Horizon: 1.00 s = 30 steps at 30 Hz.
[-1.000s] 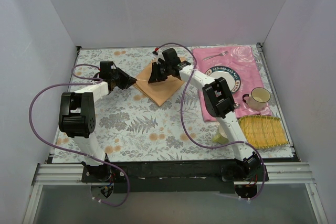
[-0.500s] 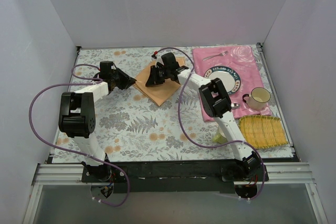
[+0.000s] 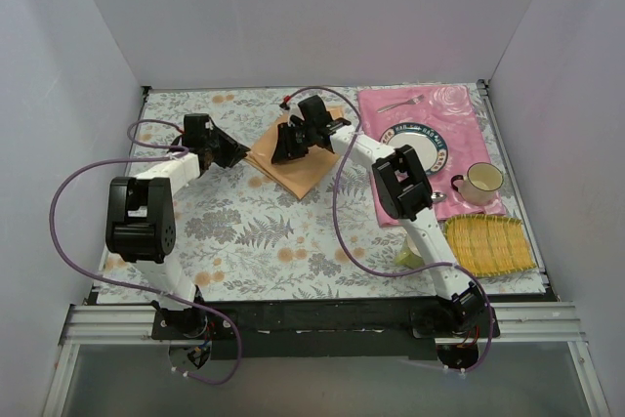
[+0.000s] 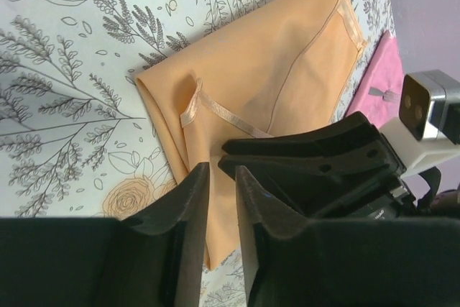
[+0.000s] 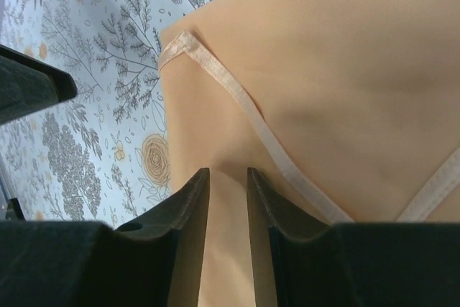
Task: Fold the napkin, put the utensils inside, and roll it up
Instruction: Roll the napkin with the utensil
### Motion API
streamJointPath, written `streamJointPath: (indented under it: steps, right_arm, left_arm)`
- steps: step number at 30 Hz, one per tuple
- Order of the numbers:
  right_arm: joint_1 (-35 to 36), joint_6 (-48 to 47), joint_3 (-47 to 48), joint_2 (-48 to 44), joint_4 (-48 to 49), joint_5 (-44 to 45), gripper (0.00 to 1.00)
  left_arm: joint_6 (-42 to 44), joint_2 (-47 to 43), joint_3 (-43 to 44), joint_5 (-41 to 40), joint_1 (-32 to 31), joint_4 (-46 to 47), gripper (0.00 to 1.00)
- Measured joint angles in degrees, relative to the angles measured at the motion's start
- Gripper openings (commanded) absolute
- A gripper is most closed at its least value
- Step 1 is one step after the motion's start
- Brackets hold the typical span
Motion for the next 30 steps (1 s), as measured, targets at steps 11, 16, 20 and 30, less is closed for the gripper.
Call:
streamJointPath:
  steps: [11,16,20,30]
  right_arm:
    - [5.20,-18.21,-1.36,-11.63,-17.14,14.71,0.67]
    - [12.37,-26.80,-7.78,-18.10,-19.47,26.64,0.65]
    - [16.70,-31.43,-9.55,-18.45,-20.61,32.06,0.64]
    - [17.09,-37.90,-9.90,-15.47,-21.44,39.89,0.60]
  left_arm:
    - [-2.99,-4.72,-0.15,-3.06,0.00,-3.91,0.41]
    - [-4.28,-4.83,-0.90,-2.99,0.37,-5.64,0.44]
    - [-5.14,-6.29,-2.49,-3.04,1.75,-6.40,0.46]
    - [-5.73,-7.54,-3.76,-2.38,6.38,-6.71,0.46]
